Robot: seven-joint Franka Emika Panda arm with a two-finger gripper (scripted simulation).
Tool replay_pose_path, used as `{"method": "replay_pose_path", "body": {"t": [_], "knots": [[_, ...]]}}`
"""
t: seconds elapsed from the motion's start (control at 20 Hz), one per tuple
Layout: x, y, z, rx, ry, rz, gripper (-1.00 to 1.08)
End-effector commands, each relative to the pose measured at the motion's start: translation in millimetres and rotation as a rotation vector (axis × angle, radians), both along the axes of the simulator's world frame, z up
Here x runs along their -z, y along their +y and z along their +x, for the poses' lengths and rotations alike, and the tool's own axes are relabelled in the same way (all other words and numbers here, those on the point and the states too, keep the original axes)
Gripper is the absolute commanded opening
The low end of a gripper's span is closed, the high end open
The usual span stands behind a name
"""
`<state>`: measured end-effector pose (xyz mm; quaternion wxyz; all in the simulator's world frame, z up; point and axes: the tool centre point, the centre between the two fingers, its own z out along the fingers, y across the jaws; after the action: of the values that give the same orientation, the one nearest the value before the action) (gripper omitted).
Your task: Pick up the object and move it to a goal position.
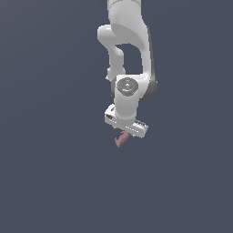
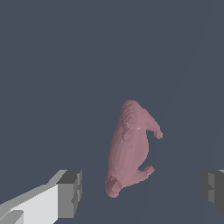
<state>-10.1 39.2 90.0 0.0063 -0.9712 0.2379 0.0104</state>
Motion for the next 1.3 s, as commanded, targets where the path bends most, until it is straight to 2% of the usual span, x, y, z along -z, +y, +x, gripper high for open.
{"method": "replay_pose_path", "body": {"t": [0.0, 0.5, 0.9, 1.25], "knots": [[5, 0, 0, 0.057, -0.004, -0.005, 1.00], [17, 1, 1, 0.183, -0.014, -0.018, 1.00], [21, 1, 0, 0.189, -0.015, -0.018, 1.00], [50, 1, -1, 0.192, -0.015, -0.019, 1.00]]}}
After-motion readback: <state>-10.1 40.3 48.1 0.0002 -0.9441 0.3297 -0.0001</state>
